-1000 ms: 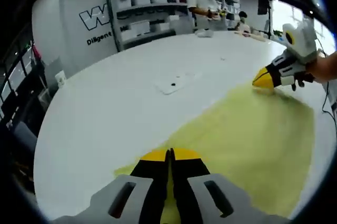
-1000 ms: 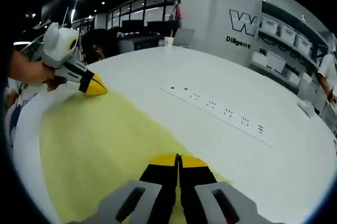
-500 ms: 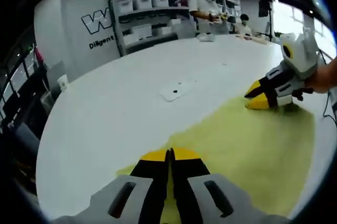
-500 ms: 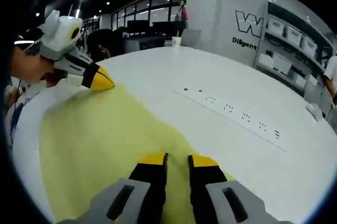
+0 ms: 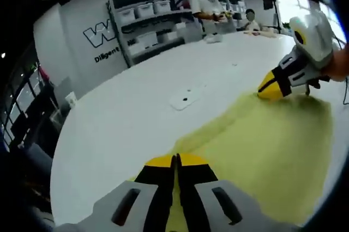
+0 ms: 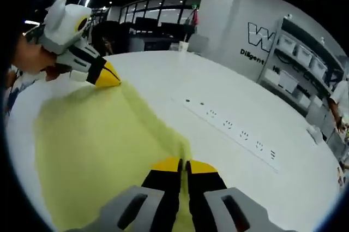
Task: Fold the garment on the visible template until the final outline fits inside the template.
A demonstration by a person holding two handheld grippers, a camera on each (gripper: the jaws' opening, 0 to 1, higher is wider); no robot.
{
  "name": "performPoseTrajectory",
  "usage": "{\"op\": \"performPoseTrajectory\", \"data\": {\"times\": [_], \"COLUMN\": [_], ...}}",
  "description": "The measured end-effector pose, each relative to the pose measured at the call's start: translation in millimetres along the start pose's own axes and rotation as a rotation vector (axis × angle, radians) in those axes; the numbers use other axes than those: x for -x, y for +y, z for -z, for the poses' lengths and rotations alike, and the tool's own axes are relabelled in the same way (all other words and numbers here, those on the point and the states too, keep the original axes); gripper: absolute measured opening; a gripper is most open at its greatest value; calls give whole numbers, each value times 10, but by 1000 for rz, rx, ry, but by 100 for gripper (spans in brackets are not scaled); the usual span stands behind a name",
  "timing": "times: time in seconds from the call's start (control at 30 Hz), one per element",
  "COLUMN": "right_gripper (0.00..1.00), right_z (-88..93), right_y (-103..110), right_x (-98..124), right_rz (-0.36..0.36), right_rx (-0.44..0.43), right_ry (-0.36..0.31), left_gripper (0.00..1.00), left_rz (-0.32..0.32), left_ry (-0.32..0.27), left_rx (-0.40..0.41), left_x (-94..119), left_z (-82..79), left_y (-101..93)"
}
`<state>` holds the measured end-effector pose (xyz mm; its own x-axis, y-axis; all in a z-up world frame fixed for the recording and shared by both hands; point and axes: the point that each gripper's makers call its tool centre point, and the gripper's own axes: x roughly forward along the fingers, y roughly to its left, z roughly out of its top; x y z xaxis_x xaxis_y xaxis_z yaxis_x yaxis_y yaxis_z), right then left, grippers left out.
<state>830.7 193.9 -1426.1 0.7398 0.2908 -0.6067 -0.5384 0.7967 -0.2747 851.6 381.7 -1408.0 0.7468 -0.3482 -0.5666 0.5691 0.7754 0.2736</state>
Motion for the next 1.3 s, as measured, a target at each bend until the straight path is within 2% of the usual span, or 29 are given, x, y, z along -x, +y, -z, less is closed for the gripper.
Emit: {"op": "performPoseTrajectory", "data": {"times": [0.07,0.1,0.2,0.27,0.33,0.43,0.47,0.53,0.57,0.6,0.63,0.7,0.73,0.77,0.8,0.83,0.87,0.97,1.03,1.07,1.1,1.2,1.3], "right_gripper": [2,7,9,8,9,7,7,7,7,7,7,5,4,4,5,5,5,4,5,5,5,4,4], "right_z": [29,46,114,139,146,152,155,190,232,265,269,361,356,394,411,421,440,486,513,518,526,541,589], "right_y": [-65,-76,-19,57,112,164,163,185,190,201,166,87,55,6,-26,-48,-74,-150,-182,-185,-203,-197,-175], "right_x": [33,51,174,206,216,256,242,217,206,211,222,244,258,270,278,280,298,316,337,347,358,391,455], "right_rz": [33,38,10,-20,-42,-38,-35,-32,-29,-27,-9,21,25,39,43,41,46,61,70,74,80,82,84], "right_rx": [-34,-51,-97,-107,-104,-117,-131,-147,-156,-170,-200,-232,-237,-233,-237,-245,-243,-220,-224,-213,-199,-208,-194], "right_ry": [-6,-7,-18,-33,-40,-29,-30,-18,-7,2,-18,21,8,13,13,13,21,34,42,46,52,58,73], "left_gripper": [1,3,18,20,18,17,15,13,14,15,18,22,26,30,36,36,41,58,59,50,46,48,48], "left_rz": [-14,-32,-34,-28,29,127,162,202,179,169,156,130,129,111,105,94,74,45,36,4,-10,-14,-87], "left_ry": [39,40,18,-7,-26,-83,-84,-43,-17,-20,-3,37,1,28,24,14,28,25,30,54,35,71,87], "left_rx": [2,-6,10,4,22,-29,-1,39,33,26,60,128,176,248,269,255,228,264,277,254,233,293,230], "left_x": [12,34,120,153,186,256,264,244,216,199,172,136,116,103,96,98,97,85,93,112,123,172,264], "left_z": [89,102,92,66,50,-43,-42,45,104,120,177,296,254,312,311,303,337,367,371,411,380,461,520], "left_y": [14,47,56,55,-58,-302,-381,-489,-465,-450,-416,-328,-292,-228,-205,-141,-68,36,71,125,169,164,303]}}
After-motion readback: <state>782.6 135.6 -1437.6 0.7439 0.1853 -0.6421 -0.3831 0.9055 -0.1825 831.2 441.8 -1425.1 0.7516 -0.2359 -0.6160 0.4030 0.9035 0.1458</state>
